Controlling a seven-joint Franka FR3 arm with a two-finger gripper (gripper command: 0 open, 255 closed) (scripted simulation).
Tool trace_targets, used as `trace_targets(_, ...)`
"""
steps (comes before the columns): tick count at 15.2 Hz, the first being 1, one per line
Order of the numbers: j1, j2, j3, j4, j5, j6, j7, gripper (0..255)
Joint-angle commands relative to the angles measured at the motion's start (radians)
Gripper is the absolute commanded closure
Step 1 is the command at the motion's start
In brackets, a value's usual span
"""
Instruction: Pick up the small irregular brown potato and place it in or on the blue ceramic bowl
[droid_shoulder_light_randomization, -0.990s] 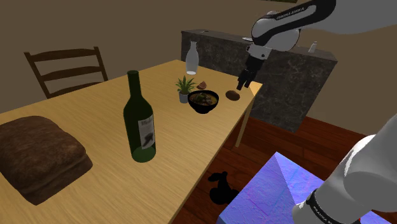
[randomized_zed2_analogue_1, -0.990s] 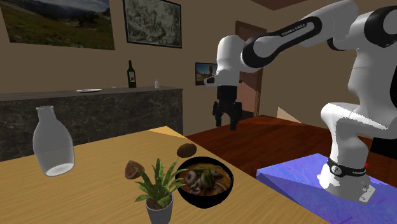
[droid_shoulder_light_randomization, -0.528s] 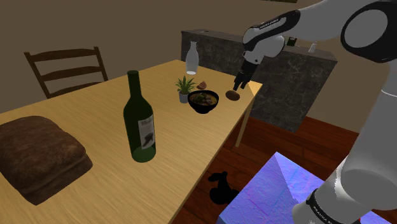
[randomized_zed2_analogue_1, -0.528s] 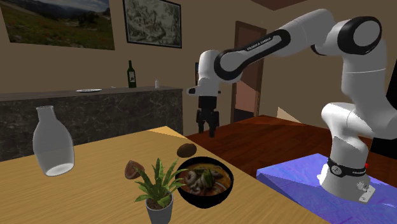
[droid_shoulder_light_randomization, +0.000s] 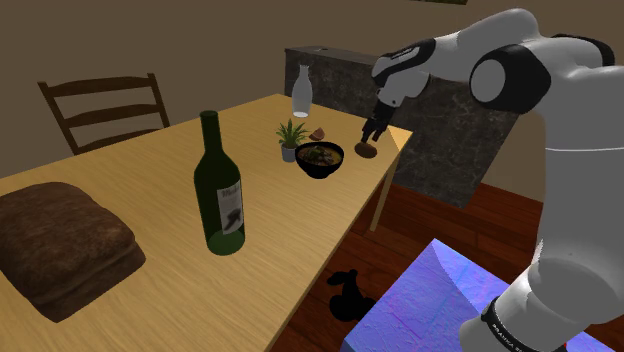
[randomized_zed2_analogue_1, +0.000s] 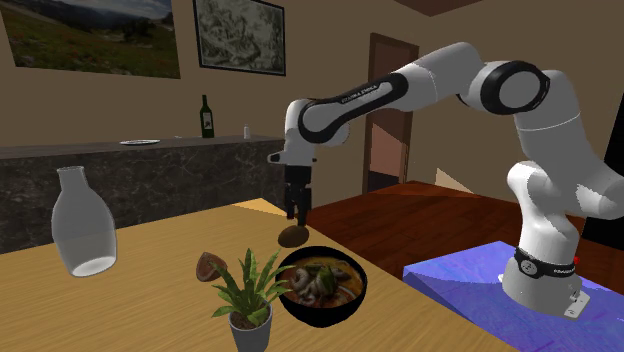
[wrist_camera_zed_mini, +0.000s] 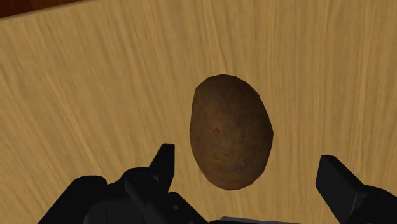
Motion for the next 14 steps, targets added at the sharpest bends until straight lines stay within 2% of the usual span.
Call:
trace_targets(1,-0.012,0.037,0.006,0.032,0.013,0.002,-0.007,0)
trace_targets(7,-0.006,0.074,0.02,0.004,0.034,0.066,-0.019,0)
trace_targets(14,-0.006,0.074,0.02,0.004,0.034,0.066,-0.019,0)
